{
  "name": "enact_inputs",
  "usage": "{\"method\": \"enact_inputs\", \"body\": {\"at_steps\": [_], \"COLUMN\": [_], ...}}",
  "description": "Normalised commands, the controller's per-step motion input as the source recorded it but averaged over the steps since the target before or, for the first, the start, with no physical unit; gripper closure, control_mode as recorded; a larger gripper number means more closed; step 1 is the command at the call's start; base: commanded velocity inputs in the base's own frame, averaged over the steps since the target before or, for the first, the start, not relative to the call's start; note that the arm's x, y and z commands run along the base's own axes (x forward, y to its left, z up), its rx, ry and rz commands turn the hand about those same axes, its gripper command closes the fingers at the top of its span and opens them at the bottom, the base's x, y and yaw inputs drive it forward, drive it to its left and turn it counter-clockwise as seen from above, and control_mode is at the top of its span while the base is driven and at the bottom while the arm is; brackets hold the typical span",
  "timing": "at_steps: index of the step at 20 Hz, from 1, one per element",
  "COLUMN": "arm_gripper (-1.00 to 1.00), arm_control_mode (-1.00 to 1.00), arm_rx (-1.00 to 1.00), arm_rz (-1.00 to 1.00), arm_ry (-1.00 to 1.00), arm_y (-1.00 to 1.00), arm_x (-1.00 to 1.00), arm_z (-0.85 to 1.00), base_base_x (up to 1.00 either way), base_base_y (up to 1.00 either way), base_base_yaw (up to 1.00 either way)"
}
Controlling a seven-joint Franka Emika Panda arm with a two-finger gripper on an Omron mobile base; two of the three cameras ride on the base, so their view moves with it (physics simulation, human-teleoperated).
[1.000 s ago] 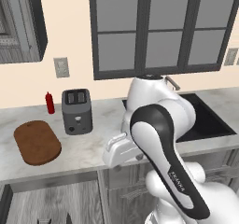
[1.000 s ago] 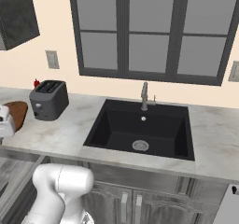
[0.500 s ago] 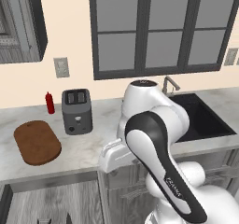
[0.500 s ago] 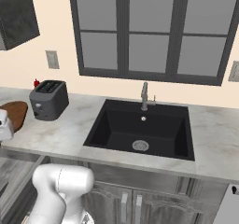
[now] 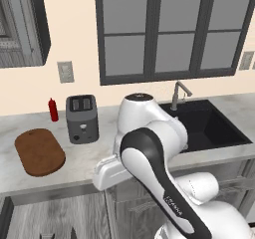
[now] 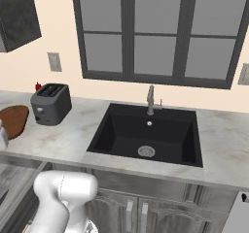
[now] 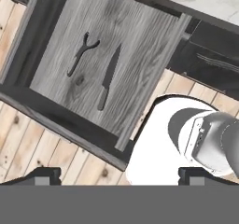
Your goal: Open the drawer on the left and place the cutting tools on the cutting board.
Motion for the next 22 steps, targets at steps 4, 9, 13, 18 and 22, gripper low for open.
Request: {"method": "enact_inputs", "body": {"at_steps": [4,9,13,18,22], "arm_gripper": [-1.0,-1.0,-1.0,-1.0,-1.0], "arm_control_mode": [-1.0,-1.0,-1.0,-1.0,-1.0], "arm_rx": [-0.03,-0.04,0.02,0.03,0.0], "arm_rz": [-0.06,-0.07,-0.04,0.0,0.0], "arm_ry": [0.08,0.08,0.01,0.0,0.0], "arm_y": [0.15,0.27,0.04,0.0,0.02], "arm_x": [0.01,0.07,0.06,0.0,0.0], "arm_z": [-0.22,-0.28,-0.53,-0.42,-0.32], "base_base_x": [0.0,0.0,0.0,0.0,0.0], "base_base_y": [0.0,0.0,0.0,0.0,0.0], "base_base_yaw": [0.0,0.0,0.0,0.0,0.0]}}
